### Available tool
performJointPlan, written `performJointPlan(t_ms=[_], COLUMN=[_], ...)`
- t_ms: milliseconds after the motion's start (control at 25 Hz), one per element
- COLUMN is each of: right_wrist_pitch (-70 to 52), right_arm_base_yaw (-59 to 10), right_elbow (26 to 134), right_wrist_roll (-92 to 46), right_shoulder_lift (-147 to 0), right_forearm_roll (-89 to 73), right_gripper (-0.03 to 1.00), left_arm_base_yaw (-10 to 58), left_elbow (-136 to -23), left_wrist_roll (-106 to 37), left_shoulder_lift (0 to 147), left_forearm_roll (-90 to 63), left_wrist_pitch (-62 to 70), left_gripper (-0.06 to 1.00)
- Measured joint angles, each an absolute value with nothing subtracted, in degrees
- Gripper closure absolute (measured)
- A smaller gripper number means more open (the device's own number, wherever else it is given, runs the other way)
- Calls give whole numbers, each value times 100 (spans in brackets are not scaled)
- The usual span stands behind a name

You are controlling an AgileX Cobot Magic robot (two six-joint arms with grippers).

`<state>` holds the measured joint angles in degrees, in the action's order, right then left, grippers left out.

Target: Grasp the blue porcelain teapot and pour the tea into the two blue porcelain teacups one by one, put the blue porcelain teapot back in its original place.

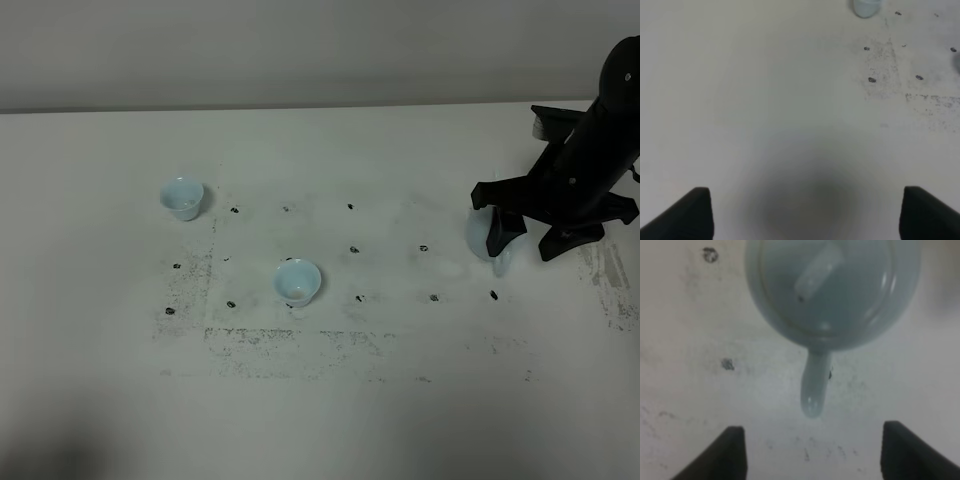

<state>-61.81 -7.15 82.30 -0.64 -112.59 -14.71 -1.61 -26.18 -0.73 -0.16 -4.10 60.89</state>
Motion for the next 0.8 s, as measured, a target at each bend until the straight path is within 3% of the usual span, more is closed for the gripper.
performJointPlan(t_ms=[320,800], right_wrist_pitch=[-6644,-6516], right_arm_base_yaw=[-864,-1055], right_elbow=[8740,8756], right_wrist_roll=[94,555], right_shoulder_lift=[-11339,-11736], right_forearm_roll=[-1458,-1172], right_gripper=[48,48], left_arm_base_yaw=[-161,-161], left_elbow=[-2618,-2618], left_wrist_roll=[-73,-73], left_shoulder_lift=[-16,-16], left_forearm_roll=[-410,-410], left_wrist_pitch=[6089,6089], left_gripper=[22,22])
